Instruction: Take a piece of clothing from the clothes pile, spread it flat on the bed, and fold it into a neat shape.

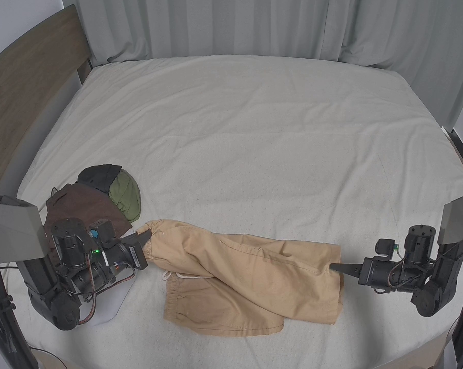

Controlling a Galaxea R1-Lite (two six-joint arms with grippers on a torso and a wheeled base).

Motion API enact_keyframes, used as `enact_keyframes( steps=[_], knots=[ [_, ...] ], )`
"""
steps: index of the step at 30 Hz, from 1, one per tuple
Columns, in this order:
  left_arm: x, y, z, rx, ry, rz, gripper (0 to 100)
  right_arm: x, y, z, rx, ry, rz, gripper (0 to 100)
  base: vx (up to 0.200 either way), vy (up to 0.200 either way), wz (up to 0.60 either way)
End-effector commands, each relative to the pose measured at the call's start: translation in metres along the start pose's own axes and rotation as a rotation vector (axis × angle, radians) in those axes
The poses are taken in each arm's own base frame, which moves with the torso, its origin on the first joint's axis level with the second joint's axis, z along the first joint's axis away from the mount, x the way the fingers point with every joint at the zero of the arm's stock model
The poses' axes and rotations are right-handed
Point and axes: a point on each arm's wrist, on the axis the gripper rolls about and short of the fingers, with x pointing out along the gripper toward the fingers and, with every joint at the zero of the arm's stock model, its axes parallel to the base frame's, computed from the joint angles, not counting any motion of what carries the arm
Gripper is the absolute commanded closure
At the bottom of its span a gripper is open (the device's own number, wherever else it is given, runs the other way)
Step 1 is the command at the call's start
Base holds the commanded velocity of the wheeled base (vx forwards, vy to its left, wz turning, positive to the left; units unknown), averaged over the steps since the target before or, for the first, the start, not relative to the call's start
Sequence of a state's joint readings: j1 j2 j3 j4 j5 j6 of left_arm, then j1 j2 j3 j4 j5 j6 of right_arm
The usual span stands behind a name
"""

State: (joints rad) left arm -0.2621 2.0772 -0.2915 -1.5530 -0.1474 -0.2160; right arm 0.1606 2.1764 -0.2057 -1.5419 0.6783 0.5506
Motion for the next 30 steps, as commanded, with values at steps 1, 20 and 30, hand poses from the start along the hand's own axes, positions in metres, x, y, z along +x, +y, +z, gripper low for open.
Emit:
enact_keyframes(
  steps=[1,20,30],
  knots=[
    [0.001,0.001,0.000,-0.001,0.000,0.002,100,-0.015,0.007,0.009,-0.020,-0.032,0.034,100,0.000,0.000,0.00],
    [0.002,0.001,-0.003,-0.002,0.007,0.003,100,-0.024,0.010,0.007,-0.009,0.011,0.101,100,0.000,0.000,0.00],
    [0.002,0.001,-0.003,-0.002,0.009,0.002,100,-0.029,0.015,0.010,-0.026,0.010,0.138,100,0.000,0.000,0.00]
  ],
)
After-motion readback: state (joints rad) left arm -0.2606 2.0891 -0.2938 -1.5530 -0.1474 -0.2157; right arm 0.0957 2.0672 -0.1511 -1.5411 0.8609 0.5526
